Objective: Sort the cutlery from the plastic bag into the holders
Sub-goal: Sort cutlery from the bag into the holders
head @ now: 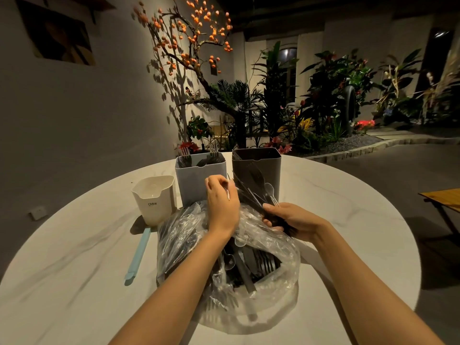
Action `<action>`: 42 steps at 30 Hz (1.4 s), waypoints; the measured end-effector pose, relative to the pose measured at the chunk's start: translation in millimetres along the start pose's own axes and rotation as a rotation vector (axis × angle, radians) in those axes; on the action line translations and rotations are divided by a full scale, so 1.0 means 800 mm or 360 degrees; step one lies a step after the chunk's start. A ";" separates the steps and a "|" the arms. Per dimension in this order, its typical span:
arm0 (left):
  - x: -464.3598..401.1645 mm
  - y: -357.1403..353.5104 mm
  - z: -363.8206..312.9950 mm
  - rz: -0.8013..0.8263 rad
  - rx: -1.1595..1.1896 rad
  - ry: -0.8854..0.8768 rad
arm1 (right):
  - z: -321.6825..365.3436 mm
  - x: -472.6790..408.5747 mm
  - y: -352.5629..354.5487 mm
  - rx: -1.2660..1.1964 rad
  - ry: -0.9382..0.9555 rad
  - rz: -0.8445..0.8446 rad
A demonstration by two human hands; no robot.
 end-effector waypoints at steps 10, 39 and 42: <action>0.056 -0.039 -0.067 0.0204 -0.0933 -0.1235 | 0.005 0.000 0.014 0.0189 0.0082 -0.0171; 0.000 -0.010 0.015 0.0492 0.0194 0.0209 | 0.022 0.010 -0.025 -0.0122 0.0219 0.0054; 0.008 -0.018 0.015 0.0608 0.0544 0.0414 | 0.025 0.008 -0.037 -0.0077 0.0296 0.0063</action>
Point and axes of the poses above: each hand's wrist, its own x-axis away from the middle knuckle, its own y-axis out of the back of the hand, z = x × y, the point moved 10 cm from there along -x, towards the middle knuckle, and after that the axes turned 13 degrees about -x, right-handed, at the moved point
